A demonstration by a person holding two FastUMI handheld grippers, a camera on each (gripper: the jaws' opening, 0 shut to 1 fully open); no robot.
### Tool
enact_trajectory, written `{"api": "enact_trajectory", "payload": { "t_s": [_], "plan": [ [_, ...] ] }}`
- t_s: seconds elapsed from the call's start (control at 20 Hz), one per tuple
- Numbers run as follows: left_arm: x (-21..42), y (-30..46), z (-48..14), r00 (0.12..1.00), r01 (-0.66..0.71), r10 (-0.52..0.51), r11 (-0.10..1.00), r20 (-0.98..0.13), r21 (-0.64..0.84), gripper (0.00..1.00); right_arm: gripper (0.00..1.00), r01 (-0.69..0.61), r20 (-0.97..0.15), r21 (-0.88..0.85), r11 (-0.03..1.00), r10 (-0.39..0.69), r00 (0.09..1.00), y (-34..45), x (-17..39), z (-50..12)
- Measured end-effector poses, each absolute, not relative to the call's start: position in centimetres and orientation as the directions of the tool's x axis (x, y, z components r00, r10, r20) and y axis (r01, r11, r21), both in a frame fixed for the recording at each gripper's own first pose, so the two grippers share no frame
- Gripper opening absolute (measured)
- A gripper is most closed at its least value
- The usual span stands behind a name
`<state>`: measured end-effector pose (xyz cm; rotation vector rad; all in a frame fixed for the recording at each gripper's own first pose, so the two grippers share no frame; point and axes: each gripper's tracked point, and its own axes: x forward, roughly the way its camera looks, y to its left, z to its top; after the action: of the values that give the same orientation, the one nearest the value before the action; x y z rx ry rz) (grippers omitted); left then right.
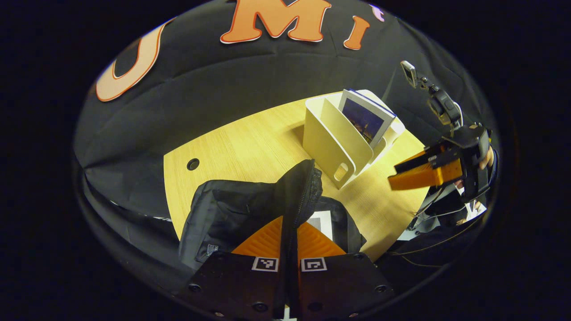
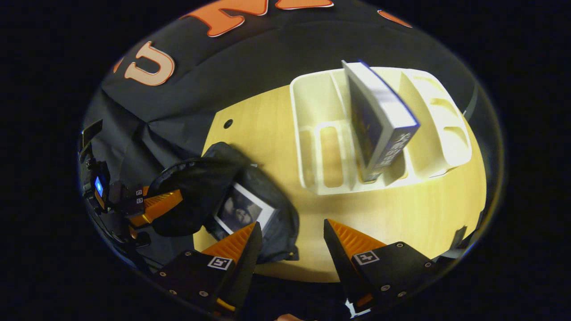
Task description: Open the schoolbag, grab two books from the bookshelf and put them into the schoolbag.
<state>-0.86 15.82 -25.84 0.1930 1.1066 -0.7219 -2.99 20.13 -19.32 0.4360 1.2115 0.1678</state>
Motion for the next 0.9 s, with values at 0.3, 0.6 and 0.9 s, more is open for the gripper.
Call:
{"api": "enact_trajectory", "payload": {
  "t_s": [0.3,0.6,0.9],
  "plan": [
    [-0.8,14.9,-27.2,0.241,0.543,-0.408,0.809,-0.881,-0.226,0.05,0.83,0.058,-0.927,0.228,0.972,0.198,0.317,10.6,-0.5,-17.2],
    [-1.2,14.8,-28.2,0.25,0.467,-0.372,0.855,-0.894,-0.225,0.05,0.83,-0.003,-0.942,0.185,0.983,0.178,0.285,7.9,7.0,-18.7],
    [-1.9,14.7,-29.4,0.249,0.348,-0.349,0.903,-0.903,-0.253,0.05,0.83,-0.06,-0.967,0.164,0.985,0.172,0.189,8.2,11.3,-22.8]
  ]
}}
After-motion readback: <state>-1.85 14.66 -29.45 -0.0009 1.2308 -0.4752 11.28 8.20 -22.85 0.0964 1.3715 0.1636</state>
